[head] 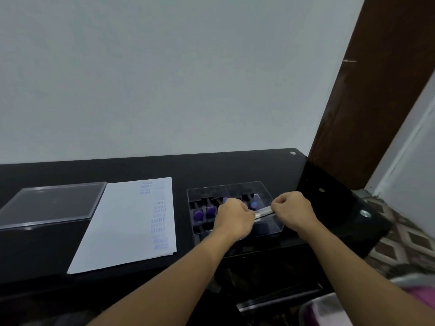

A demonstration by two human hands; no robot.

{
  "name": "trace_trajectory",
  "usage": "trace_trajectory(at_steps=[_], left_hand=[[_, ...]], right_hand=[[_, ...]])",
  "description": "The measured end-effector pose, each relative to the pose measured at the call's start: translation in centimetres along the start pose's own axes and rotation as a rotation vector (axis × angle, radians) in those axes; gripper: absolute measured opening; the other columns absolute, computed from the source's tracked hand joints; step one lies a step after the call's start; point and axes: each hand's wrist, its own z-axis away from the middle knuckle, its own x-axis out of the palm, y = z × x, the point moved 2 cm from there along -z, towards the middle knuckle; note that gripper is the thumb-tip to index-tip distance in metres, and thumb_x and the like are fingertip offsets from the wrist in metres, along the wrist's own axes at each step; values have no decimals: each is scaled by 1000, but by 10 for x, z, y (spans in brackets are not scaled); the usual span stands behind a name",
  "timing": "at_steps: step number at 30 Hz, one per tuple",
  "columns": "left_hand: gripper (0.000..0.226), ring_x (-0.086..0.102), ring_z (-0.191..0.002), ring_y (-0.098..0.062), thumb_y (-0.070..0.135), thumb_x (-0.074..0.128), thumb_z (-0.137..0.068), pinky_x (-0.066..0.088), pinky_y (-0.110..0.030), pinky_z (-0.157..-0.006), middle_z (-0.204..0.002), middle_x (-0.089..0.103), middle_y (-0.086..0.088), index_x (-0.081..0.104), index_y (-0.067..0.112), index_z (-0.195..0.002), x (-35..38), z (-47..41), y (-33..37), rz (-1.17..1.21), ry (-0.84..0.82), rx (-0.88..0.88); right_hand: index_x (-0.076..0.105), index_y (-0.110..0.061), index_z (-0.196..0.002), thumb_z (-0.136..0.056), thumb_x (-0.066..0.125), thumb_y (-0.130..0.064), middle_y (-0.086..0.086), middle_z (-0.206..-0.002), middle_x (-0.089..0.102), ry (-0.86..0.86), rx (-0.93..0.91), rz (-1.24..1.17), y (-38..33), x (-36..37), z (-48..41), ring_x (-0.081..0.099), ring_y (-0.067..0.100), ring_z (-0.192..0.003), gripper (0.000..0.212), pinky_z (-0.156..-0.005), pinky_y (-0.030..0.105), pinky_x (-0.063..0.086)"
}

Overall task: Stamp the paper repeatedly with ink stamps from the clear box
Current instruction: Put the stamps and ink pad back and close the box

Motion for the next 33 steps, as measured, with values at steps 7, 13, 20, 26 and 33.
trace_trajectory(at_steps=[7, 13, 20, 26, 33], left_hand=[[15, 63, -78, -16, 13, 52, -88, 57, -36, -69, -84, 68, 2, 67, 11, -85, 1, 3, -5, 62, 49, 8], [15, 63, -87, -11, 15, 52, -93, 47, -17, -63, -102, 64, 3, 63, 21, -100, 0, 5, -14, 98, 15, 31], [22, 59, -103, -10, 22, 53, -93, 49, -21, -80, -123, 61, 6, 63, 20, -113, -4, 9, -19, 97, -31, 51], [20, 63, -67, -2, 23, 55, -90, 47, -16, -58, -95, 70, 7, 66, 24, -107, -33, 23, -29, 168, -49, 43], [17, 62, -88, -1, 26, 58, -92, 48, -20, -78, -100, 67, 12, 68, 25, -105, -113, 41, -66, 180, 88, 16]], right_hand=[[74, -11, -90, -85, 51, -5, 8, -96, 66, 53, -153, 351, 1, 19, 3, 58, 28, -95, 25, -78, 39, 56], [65, -18, -65, -86, 50, -11, 6, -98, 63, 46, -148, 277, 16, 24, 3, 61, 26, -87, 26, -71, 34, 53], [74, -10, -91, -95, 49, -19, 0, -121, 58, 77, -207, 331, 20, 30, 9, 54, 24, -101, 28, -82, 35, 49], [73, -13, -107, -99, 43, -27, 0, -145, 50, 1, -153, 411, 6, 28, 28, 46, 32, -121, 34, -96, 42, 44], [67, -24, -111, -94, 52, -27, 2, -123, 59, 23, -231, 368, -52, 41, 52, 47, 27, -117, 23, -91, 40, 43]])
